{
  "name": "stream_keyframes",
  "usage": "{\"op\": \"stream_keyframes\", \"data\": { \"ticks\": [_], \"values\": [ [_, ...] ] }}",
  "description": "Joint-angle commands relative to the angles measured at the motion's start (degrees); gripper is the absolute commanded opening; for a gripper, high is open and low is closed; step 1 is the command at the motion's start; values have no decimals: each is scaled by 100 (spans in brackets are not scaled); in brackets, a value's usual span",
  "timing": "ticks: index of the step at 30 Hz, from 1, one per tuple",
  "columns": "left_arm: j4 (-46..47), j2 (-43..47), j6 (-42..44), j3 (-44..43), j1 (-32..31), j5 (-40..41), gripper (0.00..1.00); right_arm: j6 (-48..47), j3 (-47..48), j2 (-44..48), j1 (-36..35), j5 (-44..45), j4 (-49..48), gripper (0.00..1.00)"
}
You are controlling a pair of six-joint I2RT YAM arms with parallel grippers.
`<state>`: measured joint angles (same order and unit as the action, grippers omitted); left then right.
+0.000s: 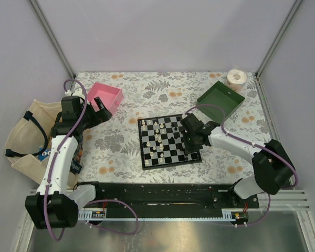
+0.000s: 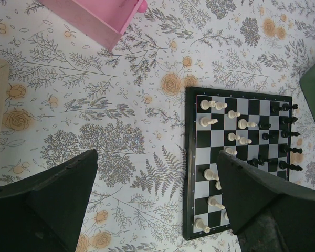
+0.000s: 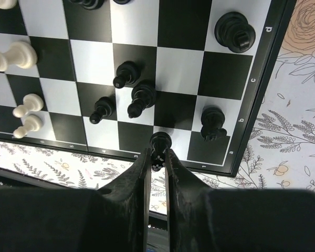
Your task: Set up the chess pieces on the board
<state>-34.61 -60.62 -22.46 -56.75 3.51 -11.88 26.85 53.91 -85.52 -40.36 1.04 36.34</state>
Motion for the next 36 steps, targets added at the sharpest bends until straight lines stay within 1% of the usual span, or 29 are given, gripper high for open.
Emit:
{"op": "stream_keyframes", "data": {
  "ticks": [1,6,10,15,19,26,36],
  "values": [
    [174,6,40,-73,45,-148,99,31,287,509,-51,204,128,15],
    [174,-11,31,-73,45,-148,99,66,304,957,-60,291,434,15],
    [174,-11,40,-73,36,-148,99,136,76,1370,-51,502,663,15],
    [174,-29,31,-82,53,-166,99,232,-213,1494,-42,652,875,15],
    [174,-38,31,-82,45,-166,99,294,-416,1371,1,652,735,15],
    [174,-29,31,-64,45,-174,99,198,-451,1037,133,512,287,15],
    [174,-37,31,-73,45,-157,99,127,-513,765,362,476,84,15]
  ]
}}
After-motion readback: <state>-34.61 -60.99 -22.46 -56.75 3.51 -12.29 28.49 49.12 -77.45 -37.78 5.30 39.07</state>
